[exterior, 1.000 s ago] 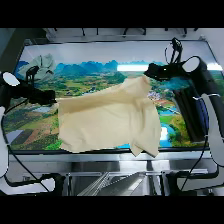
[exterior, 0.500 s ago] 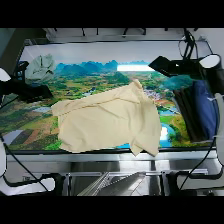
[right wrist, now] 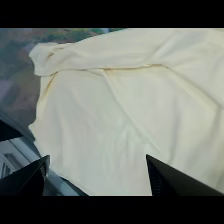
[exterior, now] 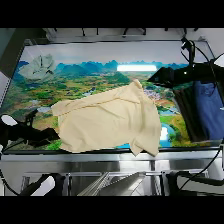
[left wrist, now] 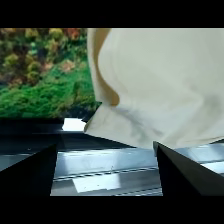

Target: Fold the shirts.

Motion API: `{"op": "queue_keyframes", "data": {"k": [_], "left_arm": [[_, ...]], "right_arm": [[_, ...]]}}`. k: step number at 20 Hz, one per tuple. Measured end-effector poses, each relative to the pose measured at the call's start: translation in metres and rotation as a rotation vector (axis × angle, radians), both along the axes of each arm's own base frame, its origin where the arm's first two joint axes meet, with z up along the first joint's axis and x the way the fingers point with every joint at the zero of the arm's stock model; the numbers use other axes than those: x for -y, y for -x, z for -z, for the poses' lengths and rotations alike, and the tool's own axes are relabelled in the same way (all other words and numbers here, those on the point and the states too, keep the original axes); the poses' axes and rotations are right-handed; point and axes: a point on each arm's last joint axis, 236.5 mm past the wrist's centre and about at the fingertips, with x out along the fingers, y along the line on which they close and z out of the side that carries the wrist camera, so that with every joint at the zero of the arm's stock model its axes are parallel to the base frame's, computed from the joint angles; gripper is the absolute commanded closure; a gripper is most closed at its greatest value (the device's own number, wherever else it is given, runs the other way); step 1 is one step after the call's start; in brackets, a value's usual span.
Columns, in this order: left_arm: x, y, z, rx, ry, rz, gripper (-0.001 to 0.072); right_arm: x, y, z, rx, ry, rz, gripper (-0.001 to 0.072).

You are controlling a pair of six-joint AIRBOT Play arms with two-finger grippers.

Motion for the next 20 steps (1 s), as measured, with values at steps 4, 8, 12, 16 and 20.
{"op": "queue_keyframes", "data": {"k": [4,8,12,16,20], "left_arm": [[0.016,0.014,0.028,-0.056,0.148,-0.029,0.0048],[0.039,0.016,0.038,-0.089,0.259,-0.014,0.0101],[0.044,0.007,0.051,-0.052,0.234,0.019,0.0690],[0.034,-0.009,0.039,0.051,0.145,0.012,0.0690],[0.031,-0.021,-0.003,0.140,0.084,-0.130,0.0690]], "right_arm": [[-0.029,0.013,-0.012,-0.009,-0.060,-0.064,0.0009],[-0.042,0.020,-0.016,-0.018,-0.081,-0.091,0.0010],[-0.045,0.021,-0.017,-0.026,-0.087,-0.095,0.0009],[-0.036,0.028,0.001,-0.059,-0.009,-0.110,0.0010],[-0.007,0.039,0.054,-0.168,0.138,-0.086,0.0010]]}}
